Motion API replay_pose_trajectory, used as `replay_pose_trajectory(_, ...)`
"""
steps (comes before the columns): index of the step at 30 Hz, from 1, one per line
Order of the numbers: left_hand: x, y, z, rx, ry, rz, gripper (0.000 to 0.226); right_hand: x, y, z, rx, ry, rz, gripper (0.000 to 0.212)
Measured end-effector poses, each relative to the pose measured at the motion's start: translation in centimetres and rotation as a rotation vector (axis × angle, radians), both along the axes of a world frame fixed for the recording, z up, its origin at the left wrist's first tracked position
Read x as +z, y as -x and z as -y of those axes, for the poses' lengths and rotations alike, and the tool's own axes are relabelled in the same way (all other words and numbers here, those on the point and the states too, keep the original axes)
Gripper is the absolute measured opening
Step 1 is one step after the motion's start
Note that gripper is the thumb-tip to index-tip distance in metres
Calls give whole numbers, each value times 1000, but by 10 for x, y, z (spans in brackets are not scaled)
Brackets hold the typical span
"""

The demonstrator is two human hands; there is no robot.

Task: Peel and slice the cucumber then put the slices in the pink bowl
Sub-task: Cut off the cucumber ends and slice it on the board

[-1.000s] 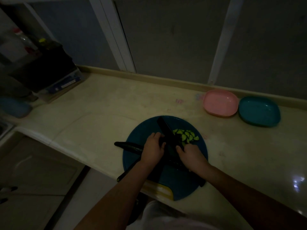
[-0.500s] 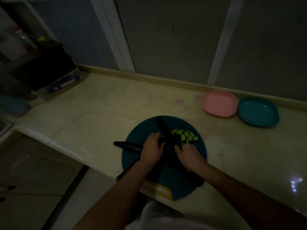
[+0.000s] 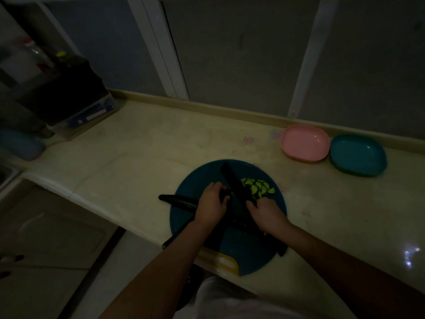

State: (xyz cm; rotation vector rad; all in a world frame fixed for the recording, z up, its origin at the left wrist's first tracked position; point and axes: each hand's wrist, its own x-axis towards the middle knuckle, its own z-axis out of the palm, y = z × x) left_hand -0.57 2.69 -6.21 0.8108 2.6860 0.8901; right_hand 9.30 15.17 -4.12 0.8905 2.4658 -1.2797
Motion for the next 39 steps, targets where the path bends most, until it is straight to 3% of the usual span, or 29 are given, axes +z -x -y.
replay_pose_trajectory(20,0,1,1,16,0,5,21,6,-2,8,0,83,-14,49)
replay_pose_trajectory(32,0,0,0,26,6,12,21,-1,18,16,71,0,-15,44)
replay_pose_trajectory(39,0,-4,3,16,52,-74,23,-1,8,11,46,-27,-13,46)
